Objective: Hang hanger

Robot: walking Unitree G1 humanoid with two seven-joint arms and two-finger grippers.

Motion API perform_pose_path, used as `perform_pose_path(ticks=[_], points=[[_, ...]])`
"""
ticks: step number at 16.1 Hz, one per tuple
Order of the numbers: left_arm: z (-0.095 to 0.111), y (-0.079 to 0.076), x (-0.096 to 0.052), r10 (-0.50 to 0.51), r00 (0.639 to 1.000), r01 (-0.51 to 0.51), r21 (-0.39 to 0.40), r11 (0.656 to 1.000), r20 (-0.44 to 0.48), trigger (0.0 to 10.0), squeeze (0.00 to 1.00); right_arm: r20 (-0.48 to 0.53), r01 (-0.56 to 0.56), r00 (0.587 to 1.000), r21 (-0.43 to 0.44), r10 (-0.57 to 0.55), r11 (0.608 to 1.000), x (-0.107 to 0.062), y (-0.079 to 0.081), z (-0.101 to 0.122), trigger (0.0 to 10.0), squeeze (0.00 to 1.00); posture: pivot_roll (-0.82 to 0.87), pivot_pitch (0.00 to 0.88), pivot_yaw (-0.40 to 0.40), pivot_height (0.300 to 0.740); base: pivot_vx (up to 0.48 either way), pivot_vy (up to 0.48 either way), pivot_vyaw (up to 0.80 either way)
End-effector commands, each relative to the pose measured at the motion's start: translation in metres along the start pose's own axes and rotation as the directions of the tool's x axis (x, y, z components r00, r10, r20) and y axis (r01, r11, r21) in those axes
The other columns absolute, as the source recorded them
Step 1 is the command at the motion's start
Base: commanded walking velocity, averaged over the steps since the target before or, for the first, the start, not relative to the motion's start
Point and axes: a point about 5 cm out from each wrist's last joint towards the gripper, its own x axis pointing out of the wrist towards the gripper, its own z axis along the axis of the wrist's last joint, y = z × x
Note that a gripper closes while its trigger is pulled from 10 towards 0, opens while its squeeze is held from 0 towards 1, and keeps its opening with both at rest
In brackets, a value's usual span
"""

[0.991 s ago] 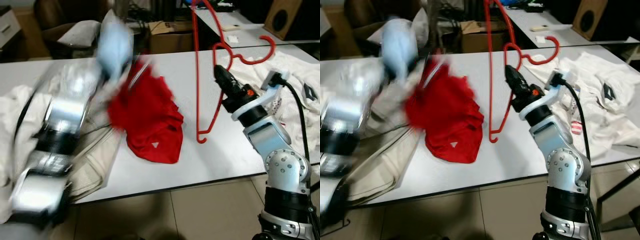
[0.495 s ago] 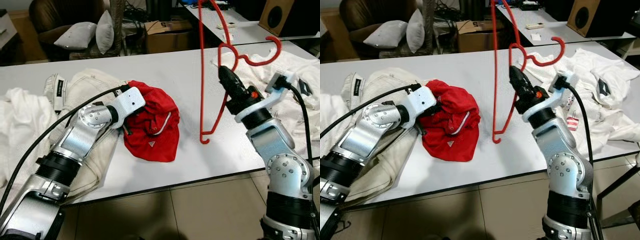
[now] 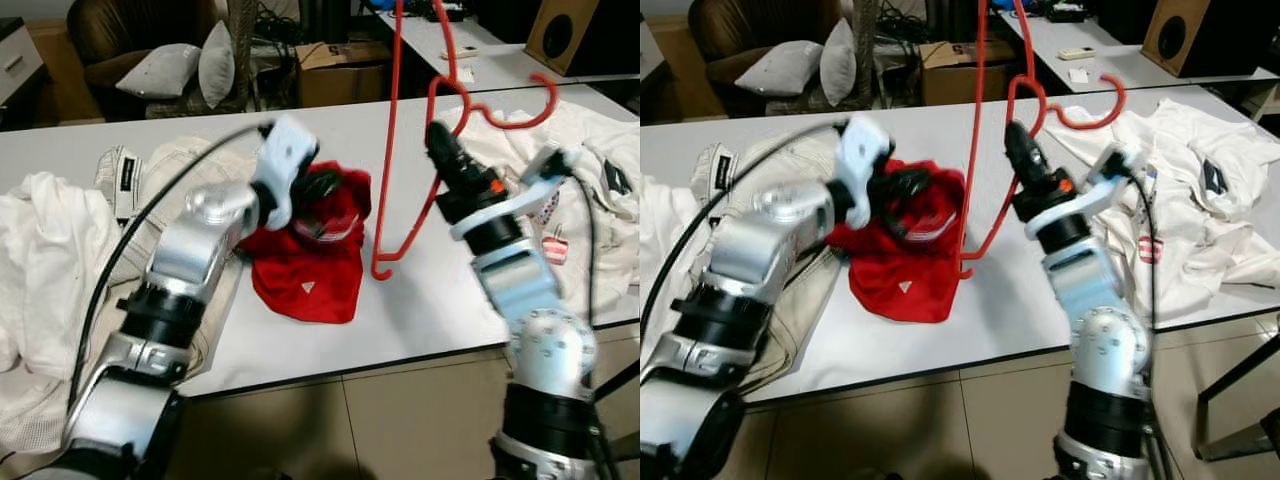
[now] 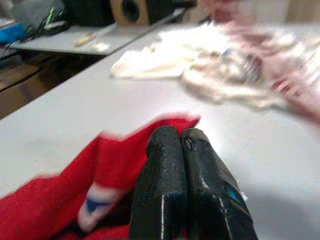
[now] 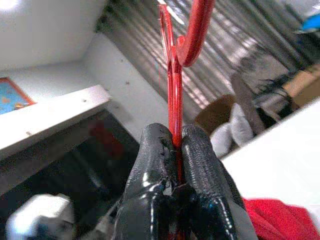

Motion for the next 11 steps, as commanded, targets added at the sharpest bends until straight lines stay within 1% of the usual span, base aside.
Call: perform_pose_path(ticks=[1,2,3,4,5,6,7,8,9,10,11], points=[[0.008,0.006,-0.004,0.031,0.999,-0.031,0.014,0.999,0.010,0.0,0.00,-0.018,0.020,1.000,-0.015,-0.020,1.000,0.001,-0.001,0.001,10.0,0.00,0.06,0.000,0.039,0.740,0.000,0.000,0.00],[0.006,0.019,-0.009,0.120,0.993,-0.116,0.120,0.986,-0.024,0.0,0.00,-0.130,-0.007,0.992,-0.077,-0.003,0.997,-0.008,-0.003,-0.001,10.0,0.00,0.06,0.000,0.039,0.740,0.000,0.000,0.00],[0.003,0.025,-0.011,0.160,0.986,-0.152,0.152,0.977,-0.039,0.0,0.00,-0.194,-0.024,0.981,-0.113,0.002,0.993,-0.016,-0.005,-0.002,10.0,0.00,0.06,0.000,0.039,0.740,0.000,0.000,0.00],[0.000,0.030,-0.013,0.198,0.979,-0.189,0.158,0.969,-0.047,0.0,0.00,-0.268,-0.039,0.964,-0.138,0.000,0.990,-0.026,-0.009,-0.003,10.0,0.00,0.06,0.000,0.031,0.740,0.000,0.000,0.00],[0.000,0.031,-0.013,0.215,0.975,-0.206,0.148,0.967,-0.046,0.0,0.00,-0.341,-0.083,0.940,-0.138,0.031,0.987,-0.038,-0.009,-0.004,10.0,0.00,0.06,0.000,0.031,0.740,0.000,0.000,0.00],[-0.002,0.032,-0.013,0.232,0.971,-0.221,0.156,0.963,-0.053,0.0,0.00,-0.398,-0.123,0.916,-0.165,0.048,0.979,-0.051,-0.010,-0.004,10.0,0.00,0.06,0.000,0.031,0.740,0.000,0.000,0.00],[-0.007,0.033,-0.013,0.254,0.964,-0.237,0.183,0.954,-0.075,0.0,0.00,-0.468,-0.159,0.882,-0.203,0.047,0.966,-0.069,-0.011,-0.002,10.0,0.00,0.04,0.000,0.036,0.740,0.000,0.000,0.00],[-0.010,0.033,-0.013,0.264,0.961,-0.244,0.198,0.949,-0.080,0.0,0.00,-0.487,-0.159,0.873,-0.217,0.035,0.963,-0.077,-0.012,0.001,10.0,0.00,0.03,0.000,0.041,0.740,0.000,0.000,0.00],[-0.015,0.033,-0.011,0.274,0.959,-0.253,0.209,0.945,-0.078,0.0,0.00,-0.522,-0.185,0.852,-0.226,0.041,0.956,-0.094,-0.006,0.010,10.0,0.00,0.02,0.000,0.046,0.740,0.000,0.000,0.00],[-0.015,0.033,-0.010,0.276,0.958,-0.256,0.209,0.944,-0.074,0.0,0.00,-0.535,-0.198,0.843,-0.223,0.050,0.955,-0.098,-0.003,0.012,10.0,0.00,0.02,0.000,0.046,0.740,0.000,0.000,0.00],[-0.014,0.032,-0.008,0.278,0.958,-0.259,0.214,0.942,-0.066,0.0,0.00,-0.566,-0.218,0.822,-0.230,0.051,0.949,-0.107,-0.001,0.014,10.0,0.00,0.02,0.000,0.049,0.740,0.000,0.000,0.00]])
